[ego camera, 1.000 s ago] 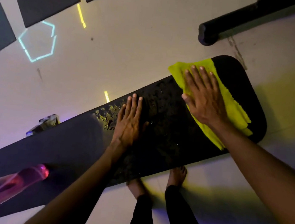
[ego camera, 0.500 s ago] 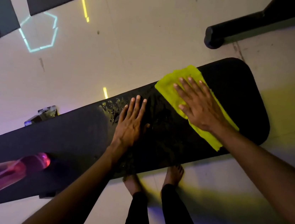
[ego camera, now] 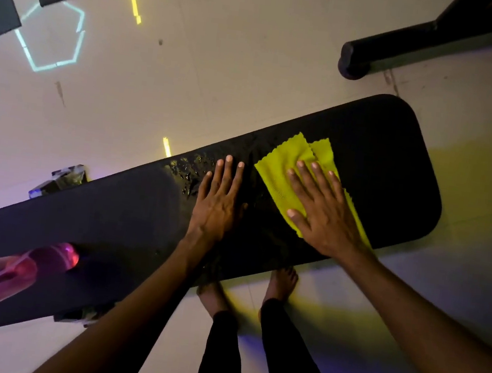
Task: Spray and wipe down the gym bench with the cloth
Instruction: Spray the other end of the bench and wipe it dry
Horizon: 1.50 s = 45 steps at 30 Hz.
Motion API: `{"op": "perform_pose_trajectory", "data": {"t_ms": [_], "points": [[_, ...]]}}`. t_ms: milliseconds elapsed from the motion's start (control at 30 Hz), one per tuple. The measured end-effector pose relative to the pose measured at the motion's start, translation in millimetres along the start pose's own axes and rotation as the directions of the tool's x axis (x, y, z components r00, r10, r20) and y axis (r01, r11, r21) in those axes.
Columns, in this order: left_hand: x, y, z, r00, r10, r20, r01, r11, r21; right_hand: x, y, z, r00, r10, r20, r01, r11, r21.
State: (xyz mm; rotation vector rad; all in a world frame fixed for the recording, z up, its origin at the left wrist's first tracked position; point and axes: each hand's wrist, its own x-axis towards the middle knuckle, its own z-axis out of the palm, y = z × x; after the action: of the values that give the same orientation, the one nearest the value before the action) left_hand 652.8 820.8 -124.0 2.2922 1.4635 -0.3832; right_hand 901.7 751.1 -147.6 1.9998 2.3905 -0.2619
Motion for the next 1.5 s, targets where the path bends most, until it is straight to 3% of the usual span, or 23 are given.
{"op": "perform_pose_trajectory", "data": {"t_ms": [67, 133, 267, 333, 367, 400, 467, 533, 600, 700, 733, 767, 800, 867, 900, 967, 1033, 1100, 1167, 1233, 1300, 1400, 1500], "points": [[-3.1, -0.2, 0.8, 1.0, -0.003, 0.002, 0.003, 1.0, -0.015, -6.4, 7.0, -0.3, 0.992, 0.127, -0.001, -0.127, 0.991, 0.032], [-8.9, 3.6, 0.7, 1.0, -0.027, 0.001, 0.027, 1.0, -0.015, -24.9, -6.2, 1.5, 0.934, 0.357, -0.024, -0.355, 0.933, 0.066], [-26.3, 25.9, 3.3, 1.0, 0.002, 0.005, -0.001, 0.998, -0.056, -58.5, -61.4, 6.7, 0.68, 0.732, -0.041, -0.718, 0.676, 0.165], [-31.9, 36.1, 7.5, 1.0, 0.017, 0.022, -0.015, 0.997, -0.074, -52.3, -89.7, 7.3, 0.588, 0.809, -0.008, -0.793, 0.579, 0.19], [-33.3, 38.2, 9.6, 1.0, 0.013, 0.029, -0.011, 0.997, -0.079, -48.2, -96.1, 8.5, 0.609, 0.793, 0.016, -0.782, 0.597, 0.178], [-34.2, 37.6, 11.1, 1.0, 0.009, 0.028, -0.007, 0.997, -0.08, -46.3, -94.0, 10.3, 0.679, 0.733, 0.033, -0.729, 0.669, 0.144], [-35.3, 32.0, 13.5, 1.0, 0.021, 0.014, -0.02, 0.997, -0.071, -50.7, -64.0, 12.8, 0.856, 0.516, 0.033, -0.517, 0.854, 0.06], [-36.0, 24.3, 16.0, 0.999, 0.051, -0.004, -0.051, 0.997, -0.065, -54.6, -22.7, 8.5, 0.931, 0.363, 0.019, -0.364, 0.93, 0.045], [-35.3, 19.6, 17.9, 0.997, 0.08, -0.009, -0.081, 0.995, -0.062, -47.5, -1.4, 4.1, 0.884, 0.467, -0.01, -0.465, 0.882, 0.079], [-36.5, 18.5, 18.8, 0.996, 0.087, -0.004, -0.087, 0.995, -0.041, -21.0, -26.8, -4.0, 0.652, 0.758, -0.021, -0.747, 0.647, 0.151], [-37.7, 18.7, 18.4, 0.997, 0.081, 0.004, -0.081, 0.996, -0.036, -16.1, -42.6, -4.6, 0.627, 0.779, -0.022, -0.77, 0.623, 0.14], [-39.2, 19.1, 18.2, 0.997, 0.074, 0.011, -0.074, 0.997, -0.035, -16.1, -59.1, -3.5, 0.663, 0.748, -0.009, -0.742, 0.659, 0.12], [-41.1, 18.5, 18.1, 0.997, 0.07, 0.016, -0.069, 0.997, -0.035, -20.3, -73.6, -0.5, 0.747, 0.665, 0.02, -0.663, 0.742, 0.097], [-46.3, 12.4, 17.9, 0.998, 0.06, 0.015, -0.059, 0.998, -0.035, -31.1, -87.3, 5.2, 0.916, 0.393, 0.075, -0.398, 0.915, 0.068], [-49.4, 6.6, 17.8, 0.999, 0.051, 0.008, -0.05, 0.998, -0.041, -32.3, -82.7, 5.2, 0.962, 0.262, 0.08, -0.268, 0.961, 0.07], [-55.0, -10.3, 17.3, 1.0, 0.021, -0.013, -0.022, 0.998, -0.06, -25.0, -57.3, 2.6, 0.997, 0.042, 0.063, -0.047, 0.997, 0.069], [-59.5, -28.4, 17.8, 1.0, 0.002, -0.022, -0.004, 0.998, -0.059, -8.3, -23.7, -6.5, 0.986, -0.143, 0.088, 0.14, 0.989, 0.04], [-61.6, -40.8, 20.0, 1.0, 0.007, -0.02, -0.008, 0.998, -0.057, 14.9, -0.7, -13.7, 0.982, -0.168, 0.09, 0.164, 0.985, 0.053], [-62.2, -44.5, 21.2, 1.0, 0.015, -0.024, -0.017, 0.997, -0.07, 40.4, -0.4, -18.0, 0.999, -0.006, 0.043, 0.002, 0.996, 0.094], [-62.0, -45.0, 20.9, 0.999, -0.003, -0.043, 0.0, 0.997, -0.077, 59.7, -24.1, -20.0, 0.971, 0.238, -0.008, -0.235, 0.965, 0.118], [-61.2, -46.8, 18.4, 0.997, -0.056, -0.059, 0.051, 0.995, -0.089, 71.0, -61.2, -18.1, 0.942, 0.33, -0.053, -0.319, 0.935, 0.154], [-61.6, -54.2, 15.1, 0.99, -0.115, -0.084, 0.107, 0.99, -0.093, 80.5, -102.7, -12.4, 0.997, 0.069, -0.039, -0.059, 0.974, 0.218], [-64.4, -66.4, 16.2, 0.983, -0.157, -0.1, 0.147, 0.984, -0.105, 93.9, -85.0, -9.5, 0.982, -0.186, 0.017, 0.183, 0.976, 0.114]]}}
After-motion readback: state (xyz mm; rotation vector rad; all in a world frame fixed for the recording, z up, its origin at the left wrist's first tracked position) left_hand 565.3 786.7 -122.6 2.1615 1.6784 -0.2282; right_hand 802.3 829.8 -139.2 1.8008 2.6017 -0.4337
